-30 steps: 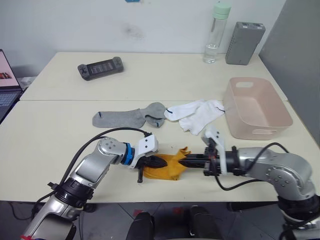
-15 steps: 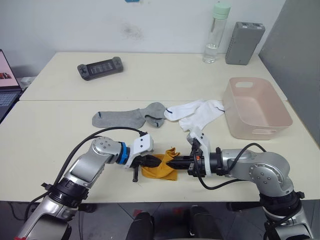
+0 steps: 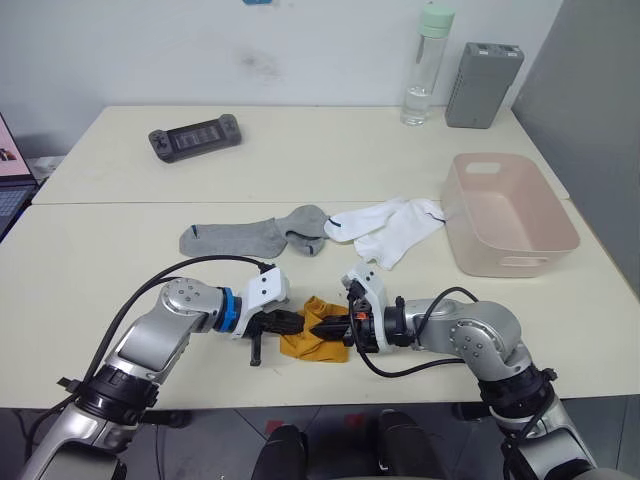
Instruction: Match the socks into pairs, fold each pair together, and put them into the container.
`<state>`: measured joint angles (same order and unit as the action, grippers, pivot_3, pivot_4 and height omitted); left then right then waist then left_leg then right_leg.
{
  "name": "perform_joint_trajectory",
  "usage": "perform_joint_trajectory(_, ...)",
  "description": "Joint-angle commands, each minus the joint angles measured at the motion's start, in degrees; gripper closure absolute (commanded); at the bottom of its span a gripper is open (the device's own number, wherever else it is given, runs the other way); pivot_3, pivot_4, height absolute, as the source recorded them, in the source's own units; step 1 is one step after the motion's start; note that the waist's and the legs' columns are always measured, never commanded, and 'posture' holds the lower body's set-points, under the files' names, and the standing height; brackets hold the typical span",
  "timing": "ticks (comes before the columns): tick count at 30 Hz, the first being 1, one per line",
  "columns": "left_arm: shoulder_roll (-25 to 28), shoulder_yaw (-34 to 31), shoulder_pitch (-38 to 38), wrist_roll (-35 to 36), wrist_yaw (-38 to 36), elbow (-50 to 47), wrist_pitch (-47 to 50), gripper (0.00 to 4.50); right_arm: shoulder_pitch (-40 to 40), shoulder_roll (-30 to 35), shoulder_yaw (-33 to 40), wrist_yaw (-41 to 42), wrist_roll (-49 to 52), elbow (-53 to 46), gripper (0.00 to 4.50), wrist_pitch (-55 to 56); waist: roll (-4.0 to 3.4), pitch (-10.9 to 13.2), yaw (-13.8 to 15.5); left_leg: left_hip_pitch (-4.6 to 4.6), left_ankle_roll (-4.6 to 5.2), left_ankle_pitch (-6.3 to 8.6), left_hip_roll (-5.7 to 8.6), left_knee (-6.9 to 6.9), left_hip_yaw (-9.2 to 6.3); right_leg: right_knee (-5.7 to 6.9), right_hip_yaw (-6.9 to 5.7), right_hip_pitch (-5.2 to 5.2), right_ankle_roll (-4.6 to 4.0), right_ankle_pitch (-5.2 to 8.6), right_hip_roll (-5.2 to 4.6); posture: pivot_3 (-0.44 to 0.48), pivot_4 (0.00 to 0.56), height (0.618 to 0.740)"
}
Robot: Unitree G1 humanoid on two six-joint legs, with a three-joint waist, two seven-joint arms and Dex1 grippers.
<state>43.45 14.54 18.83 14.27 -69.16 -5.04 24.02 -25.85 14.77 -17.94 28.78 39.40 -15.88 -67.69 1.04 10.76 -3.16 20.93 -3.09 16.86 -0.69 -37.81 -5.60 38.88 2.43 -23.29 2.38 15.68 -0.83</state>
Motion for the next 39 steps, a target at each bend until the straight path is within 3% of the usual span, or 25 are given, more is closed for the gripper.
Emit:
perform_joint_trajectory(1,0.45,-1.21,-1.11,0.08,1.03,-0.69,1.11,4.5,-0.35,-0.5,0.39,1.05,0.57,-2.9,3.69,1.11,0.0,0.0,-0.02,0.0,0.0,0.0,0.0,0.0,0.0,0.0,0.0,0.0,0.0,0.0,0.0,0.0,0.15,0.74)
perform_joint_trajectory(7,0.27,-5.57,-1.71,4.72,2.33,-2.14,5.63,4.5,-1.75,0.75,6.09,1.11,5.49,-8.79,1.65,-3.34,-0.01,0.01,-0.09,0.01,0.0,0.0,-0.01,0.0,-0.03,0.01,-0.01,0.0,0.03,0.02,0.0,0.0,0.15,0.74)
perform_joint_trajectory(11,2.65,-11.7,-2.8,10.29,1.52,-5.03,10.79,4.5,-0.32,5.14,10.39,2.45,6.64,-11.26,0.29,-2.73,-0.01,0.01,-0.06,0.03,0.0,0.0,0.0,0.0,-0.04,0.0,-0.02,0.0,0.09,0.05,0.0,0.0,0.15,0.74)
perform_joint_trajectory(12,4.33,-13.93,-2.92,11.71,0.77,-5.49,12.3,4.5,0.48,6.46,11.68,2.16,5.64,-11.75,0.03,-1.17,0.0,0.02,-0.07,0.06,0.0,0.0,0.0,0.0,-0.04,-0.01,-0.03,-0.02,0.08,0.05,0.0,0.0,0.15,0.74)
perform_joint_trajectory(15,6.99,-16.89,-2.02,14.24,0.32,-5.79,14.83,4.5,1.94,7.99,12.65,1.74,3.76,-12.6,0.03,2.52,-0.01,0.05,-0.06,0.07,0.0,0.0,0.0,0.02,-0.05,-0.01,-0.05,-0.04,0.1,0.07,-0.01,0.0,0.15,0.74)
perform_joint_trajectory(18,8.28,-17.44,0.33,15.13,-0.5,-5.59,14.97,4.5,3.1,8.33,10.7,1.64,1.16,-13.2,0.67,6.32,-0.02,0.05,-0.06,0.06,0.0,0.0,0.0,0.02,-0.03,-0.01,-0.05,-0.04,0.11,0.08,-0.01,0.0,0.15,0.74)
perform_joint_trajectory(23,8.07,-14.83,3.29,15.07,-2.33,-7.36,13.64,4.5,3.95,8.83,5.11,2.39,-3.51,-12.75,2.47,11.31,-0.02,0.05,-0.05,0.07,0.0,0.0,0.0,0.02,0.03,-0.04,-0.01,-0.04,0.11,0.08,-0.01,0.0,0.15,0.74)
perform_joint_trajectory(28,6.48,-6.93,3.22,11.62,-5.34,-11.9,7.72,4.5,2.83,8.44,-2.94,3.18,-11.06,-7.63,4.28,16.64,-0.02,0.05,0.01,0.07,-0.01,0.0,0.01,0.03,0.07,-0.08,0.03,-0.04,0.1,0.07,-0.02,0.0,0.15,0.74)
perform_joint_trajectory(29,6.16,-5.93,3.14,10.79,-5.37,-11.53,6.68,4.5,2.63,7.84,-3.44,3.06,-11.88,-6.44,4.47,17.21,-0.01,0.05,0.03,0.07,-0.01,0.0,0.01,0.03,0.06,-0.07,0.03,-0.04,0.09,0.06,-0.02,0.0,0.15,0.74)
perform_joint_trajectory(33,4.2,-1.85,2.36,4.94,-3.17,-8.18,1.04,4.5,1.79,6.53,-6.69,3.51,-15.86,-2.31,4.47,19.47,-0.02,0.06,-0.03,0.06,-0.01,0.0,0.0,0.02,0.05,-0.03,0.03,-0.06,0.08,0.06,0.0,0.0,0.15,0.74)
perform_joint_trajectory(39,6.13,-0.78,-3.55,-0.42,-2.57,-3.4,-4.1,4.5,1.61,5.54,-9.32,4.18,-19.81,-0.03,4.47,21.41,-0.02,0.05,-0.09,0.05,-0.01,0.0,0.0,0.04,0.04,-0.02,0.03,-0.08,0.01,0.05,0.0,0.0,0.15,0.74)
